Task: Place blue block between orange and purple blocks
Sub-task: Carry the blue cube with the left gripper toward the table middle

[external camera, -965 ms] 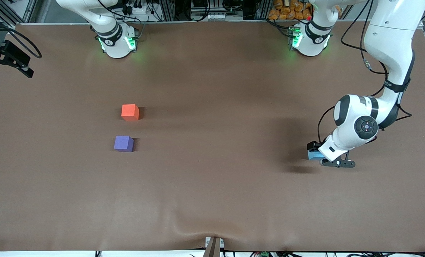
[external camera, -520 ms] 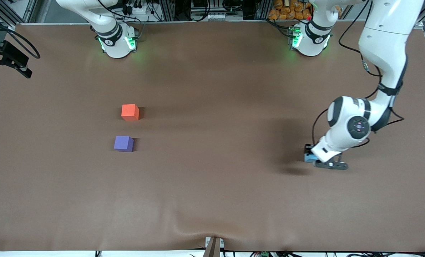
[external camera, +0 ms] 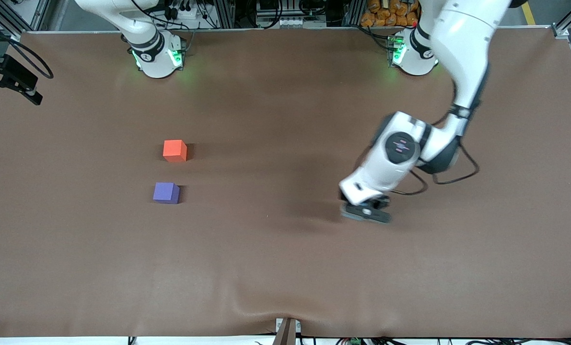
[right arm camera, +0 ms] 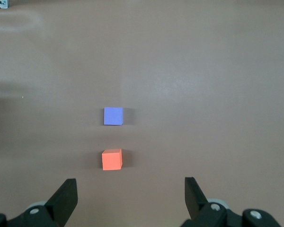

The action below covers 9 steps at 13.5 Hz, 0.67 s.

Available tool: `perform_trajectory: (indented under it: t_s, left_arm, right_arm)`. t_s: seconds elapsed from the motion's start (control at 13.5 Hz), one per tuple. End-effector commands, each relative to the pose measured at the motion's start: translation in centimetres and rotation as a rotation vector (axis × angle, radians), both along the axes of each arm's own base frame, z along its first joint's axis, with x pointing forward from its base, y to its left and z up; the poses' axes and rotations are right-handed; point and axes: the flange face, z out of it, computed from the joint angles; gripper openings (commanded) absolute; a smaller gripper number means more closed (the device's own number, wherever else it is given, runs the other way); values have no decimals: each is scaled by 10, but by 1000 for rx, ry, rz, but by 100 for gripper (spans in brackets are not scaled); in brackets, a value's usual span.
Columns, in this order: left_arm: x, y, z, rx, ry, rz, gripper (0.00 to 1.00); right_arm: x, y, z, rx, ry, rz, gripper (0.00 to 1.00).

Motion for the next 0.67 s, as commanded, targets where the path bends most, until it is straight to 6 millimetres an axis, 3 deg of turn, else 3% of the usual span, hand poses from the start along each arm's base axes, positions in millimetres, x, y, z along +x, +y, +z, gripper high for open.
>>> perform_trajectory:
  t_s: [0.0, 0.07, 0.3, 0.45, 0.59]
  left_arm:
    - [-9, -71, -3, -47, 11, -56, 0]
    - [-28, -109, -8, -53, 10, -94, 0]
    - [-56, -196, -44, -93, 11, -122, 0]
    - [-81, -237, -70, -68, -15, -148, 0]
    - [-103, -256, -91, -55, -15, -175, 0]
  right_arm:
    - [-3, -3, 5, -3, -8, -1, 100]
    - [-3, -3, 5, -3, -8, 0, 100]
    - [-3, -2, 4, -3, -8, 2, 100]
    - [-3, 1, 5, -1, -11, 7, 100]
    - [-2, 1, 4, 3, -9, 3, 100]
